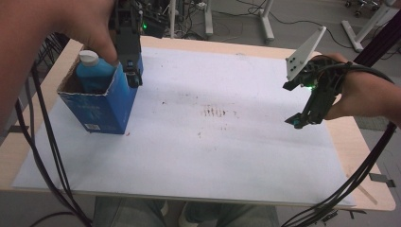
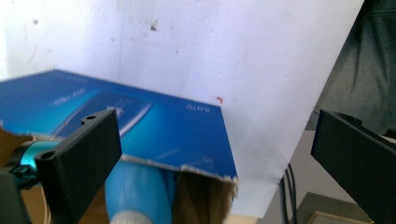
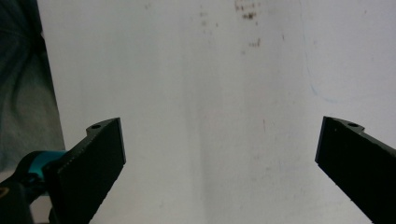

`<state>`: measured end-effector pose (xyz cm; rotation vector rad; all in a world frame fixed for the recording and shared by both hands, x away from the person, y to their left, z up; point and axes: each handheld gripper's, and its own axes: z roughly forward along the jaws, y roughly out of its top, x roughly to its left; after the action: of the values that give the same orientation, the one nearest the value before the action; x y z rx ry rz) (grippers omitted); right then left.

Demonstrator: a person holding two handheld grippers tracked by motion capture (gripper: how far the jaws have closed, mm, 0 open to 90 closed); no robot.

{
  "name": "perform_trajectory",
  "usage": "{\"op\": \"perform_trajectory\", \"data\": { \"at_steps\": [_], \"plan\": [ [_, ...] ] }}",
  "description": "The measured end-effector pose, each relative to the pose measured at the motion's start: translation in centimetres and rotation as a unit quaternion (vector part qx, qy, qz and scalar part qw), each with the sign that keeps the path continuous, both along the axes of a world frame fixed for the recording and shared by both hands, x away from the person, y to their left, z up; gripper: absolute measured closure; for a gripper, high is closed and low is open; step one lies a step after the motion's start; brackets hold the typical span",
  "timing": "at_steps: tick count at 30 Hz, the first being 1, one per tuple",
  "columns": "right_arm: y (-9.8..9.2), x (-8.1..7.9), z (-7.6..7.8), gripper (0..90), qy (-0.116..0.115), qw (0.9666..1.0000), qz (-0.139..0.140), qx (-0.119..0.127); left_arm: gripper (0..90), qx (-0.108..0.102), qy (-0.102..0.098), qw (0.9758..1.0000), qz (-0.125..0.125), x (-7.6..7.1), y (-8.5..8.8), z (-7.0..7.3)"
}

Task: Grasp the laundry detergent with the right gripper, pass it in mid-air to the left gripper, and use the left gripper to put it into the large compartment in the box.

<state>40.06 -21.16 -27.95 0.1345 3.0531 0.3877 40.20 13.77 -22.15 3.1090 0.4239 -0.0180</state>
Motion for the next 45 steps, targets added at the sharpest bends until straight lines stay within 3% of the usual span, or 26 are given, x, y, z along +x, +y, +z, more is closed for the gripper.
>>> {"op": "perform_trajectory", "data": {
  "at_steps": [9, 28, 45],
  "plan": [
    [-0.5, 1.3, -0.6, 0.7, 0.0, 0.9989, 0.004, -0.046, 1.6, -0.005, 0.001, 0.9997, -0.024, 0.2, -1.4, -1.4],
    [0.7, 0.8, 1.3, 0.6, -0.016, 0.9983, 0.008, -0.055, 1.6, -0.015, -0.007, 0.9987, -0.048, -0.1, -2.4, -1.4],
    [0.7, 1.0, 1.1, 0.6, -0.019, 0.9981, 0.011, -0.058, 1.6, -0.017, -0.009, 0.9983, -0.056, -0.1, -3.1, -1.0]
  ]
}}
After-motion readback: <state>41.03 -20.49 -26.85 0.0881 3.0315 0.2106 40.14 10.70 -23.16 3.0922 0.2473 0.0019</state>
